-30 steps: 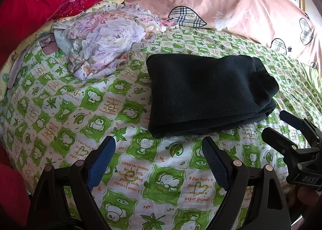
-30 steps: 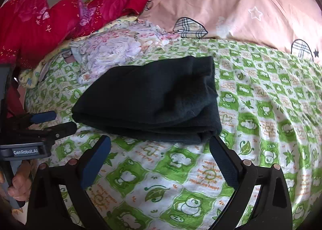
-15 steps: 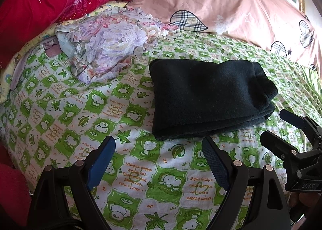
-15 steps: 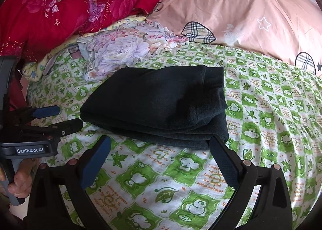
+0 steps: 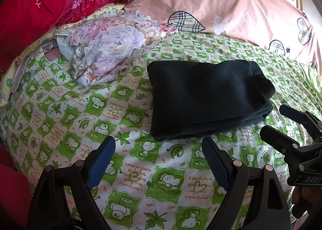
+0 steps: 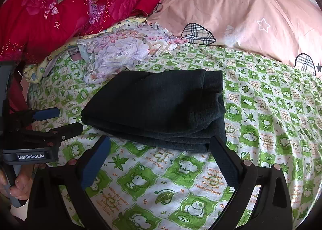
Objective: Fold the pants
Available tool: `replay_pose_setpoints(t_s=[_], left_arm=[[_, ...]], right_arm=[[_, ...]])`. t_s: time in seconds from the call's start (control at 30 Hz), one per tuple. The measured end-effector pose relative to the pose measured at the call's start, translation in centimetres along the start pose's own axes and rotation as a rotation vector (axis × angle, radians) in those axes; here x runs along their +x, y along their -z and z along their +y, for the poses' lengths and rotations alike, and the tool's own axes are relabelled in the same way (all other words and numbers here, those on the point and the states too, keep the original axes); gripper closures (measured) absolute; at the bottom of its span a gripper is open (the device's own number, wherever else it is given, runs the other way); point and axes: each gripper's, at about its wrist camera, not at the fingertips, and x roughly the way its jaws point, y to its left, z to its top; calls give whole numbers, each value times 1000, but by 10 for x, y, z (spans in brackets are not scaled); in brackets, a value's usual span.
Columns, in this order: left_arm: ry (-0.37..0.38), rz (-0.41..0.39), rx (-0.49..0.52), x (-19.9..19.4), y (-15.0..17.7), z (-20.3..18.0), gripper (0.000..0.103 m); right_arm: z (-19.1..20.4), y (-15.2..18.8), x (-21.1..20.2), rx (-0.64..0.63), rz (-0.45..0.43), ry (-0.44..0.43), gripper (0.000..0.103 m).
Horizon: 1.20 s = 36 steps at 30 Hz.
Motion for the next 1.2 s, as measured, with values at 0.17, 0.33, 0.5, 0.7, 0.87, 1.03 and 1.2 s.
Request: replay_pose_setpoints(t_s=[0.17,0.33,0.5,0.7,0.87,1.03,1.2], left_arm=[[-1,-7,3,-2,-1,0,15],[-10,-17,3,-3,-2,1,15],[-12,-20,3,-5,-2,2,15],[-6,-16,4,-4,-1,1,15],[-4,-16,8,-5,-1,0,15],[-1,-13,16,-5,-1,-3,15],[2,-10,20,-4,-2,-3,15]], right_arm=[[2,0,-1,-5,4,1,4],[3,-2,-2,-4,1,-3,4],[3,-4,-2,-10,4,0,4],[5,-5,-3,-14,3,0,4],[5,-5,-4,-13,5,1,4],[6,-5,-5,-9,2,1,4],[6,-5,-6,-9,1,1,4]])
